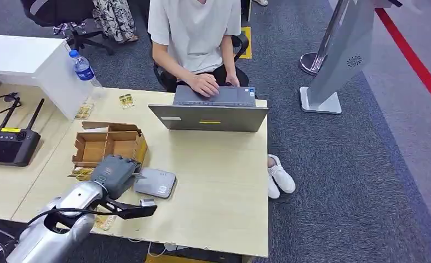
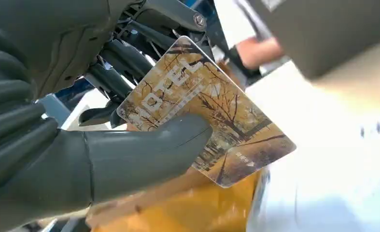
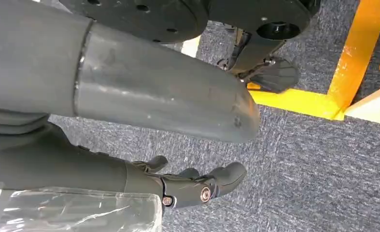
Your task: Pass the card to the sensor for recognition and then transmit it.
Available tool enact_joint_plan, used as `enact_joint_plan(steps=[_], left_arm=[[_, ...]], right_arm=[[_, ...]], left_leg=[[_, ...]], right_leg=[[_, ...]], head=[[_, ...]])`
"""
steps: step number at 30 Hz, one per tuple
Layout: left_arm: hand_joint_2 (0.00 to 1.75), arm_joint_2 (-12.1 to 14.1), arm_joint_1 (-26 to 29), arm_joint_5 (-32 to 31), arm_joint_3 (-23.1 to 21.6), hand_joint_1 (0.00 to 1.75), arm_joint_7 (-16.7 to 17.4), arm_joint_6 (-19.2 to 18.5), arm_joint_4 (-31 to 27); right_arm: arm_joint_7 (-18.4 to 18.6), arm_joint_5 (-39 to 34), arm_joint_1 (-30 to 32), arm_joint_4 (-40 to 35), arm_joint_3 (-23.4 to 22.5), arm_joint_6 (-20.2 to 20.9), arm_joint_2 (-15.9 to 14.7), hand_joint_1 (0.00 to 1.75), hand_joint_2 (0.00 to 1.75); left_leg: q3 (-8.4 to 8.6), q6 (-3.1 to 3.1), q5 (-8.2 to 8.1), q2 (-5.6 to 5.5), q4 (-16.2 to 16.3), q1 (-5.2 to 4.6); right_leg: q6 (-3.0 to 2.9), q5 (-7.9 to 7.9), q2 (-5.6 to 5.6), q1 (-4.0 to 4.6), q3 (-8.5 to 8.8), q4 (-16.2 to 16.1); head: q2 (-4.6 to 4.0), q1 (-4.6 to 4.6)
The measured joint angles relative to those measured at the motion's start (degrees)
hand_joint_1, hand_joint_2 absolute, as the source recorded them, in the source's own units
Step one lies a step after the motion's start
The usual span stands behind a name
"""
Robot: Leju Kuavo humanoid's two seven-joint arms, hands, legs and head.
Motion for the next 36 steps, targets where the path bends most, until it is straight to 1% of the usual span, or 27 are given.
enact_joint_plan(steps=[5,9,19,21,25,28,31,33,35,36], left_arm=[[1.75,-0.6,0.2,-0.3,-0.6,1.75,0.1,-0.1,2.4],[1.75,-1.4,0.1,-1.0,-0.8,1.75,0.0,1.4,3.8],[1.75,-2.6,0.0,-1.3,-0.9,1.75,-0.1,2.2,5.2],[1.75,-2.8,0.1,-1.9,-1.0,1.75,-0.7,3.5,5.5],[1.75,-4.2,0.1,-3.1,-1.3,1.75,-1.1,5.9,6.6],[1.75,-5.0,0.0,-3.4,-1.3,1.75,-0.9,7.8,7.2],[1.75,-5.3,-0.8,-4.4,-1.3,1.75,0.5,11.7,7.1],[1.75,-5.1,-2.1,-5.5,-0.7,1.75,1.5,13.7,5.6],[1.75,-4.6,-4.4,-6.9,1.0,1.75,2.9,15.9,3.2],[1.75,-4.2,-6.1,-7.3,2.6,1.75,3.1,16.8,1.9]], right_arm=[[0.1,0.2,-0.2,0.0,0.0,0.2,0.0,0.0,0.0],[0.1,0.7,-0.2,0.0,0.0,0.2,0.0,0.0,0.0],[0.1,0.7,-0.2,0.0,0.0,0.2,0.0,0.0,0.0],[0.1,0.9,-0.2,0.0,0.0,0.2,0.0,0.0,0.0],[0.0,0.9,-0.3,0.0,0.1,0.2,0.0,0.0,0.0],[-0.1,0.9,-0.3,0.0,0.1,0.2,0.1,0.0,0.0],[-0.3,0.9,-0.2,0.0,0.1,0.1,0.2,0.0,0.0],[-0.5,0.7,-0.1,0.0,0.1,0.0,0.1,0.0,0.0],[-0.7,0.8,0.0,0.0,0.1,-0.1,0.1,0.0,0.0],[-0.7,0.9,0.1,0.1,0.1,-0.1,0.1,0.0,0.0]], left_leg=[[-0.01,0.0,0.0,-0.01,0.0,0.0],[0.0,0.01,0.0,-0.02,0.0,-0.01],[0.0,0.08,0.08,-0.04,0.0,-0.01],[0.0,0.08,0.09,-0.04,0.0,-0.01],[-0.01,0.09,0.12,-0.05,0.0,-0.02],[-0.01,0.09,0.12,-0.05,0.0,-0.02],[-0.03,0.08,0.13,-0.06,0.0,-0.02],[-0.07,0.11,0.16,-0.06,0.0,-0.01],[-0.16,0.1,0.21,-0.07,0.0,0.01],[-0.2,0.08,0.27,-0.07,0.0,0.01]], right_leg=[[0.01,0.0,-0.01,0.0,0.0,0.0],[0.01,0.01,-0.03,-0.01,0.02,0.0],[0.05,0.04,-0.04,-0.01,0.03,0.0],[0.07,0.06,-0.04,-0.01,0.03,0.0],[0.09,0.08,-0.04,-0.01,0.03,0.0],[0.09,0.1,-0.03,-0.01,0.02,0.0],[0.1,0.11,-0.04,-0.01,0.0,0.0],[0.1,0.12,-0.04,-0.01,-0.03,0.0],[0.06,0.16,-0.04,0.01,-0.11,0.0],[0.03,0.23,-0.04,0.01,-0.15,0.0]], head=[[0.0,0.02],[0.0,0.02],[0.0,0.02],[0.0,0.02],[0.0,0.02],[0.0,0.02],[0.0,0.02],[0.0,0.02],[0.0,0.07],[0.0,0.05]])
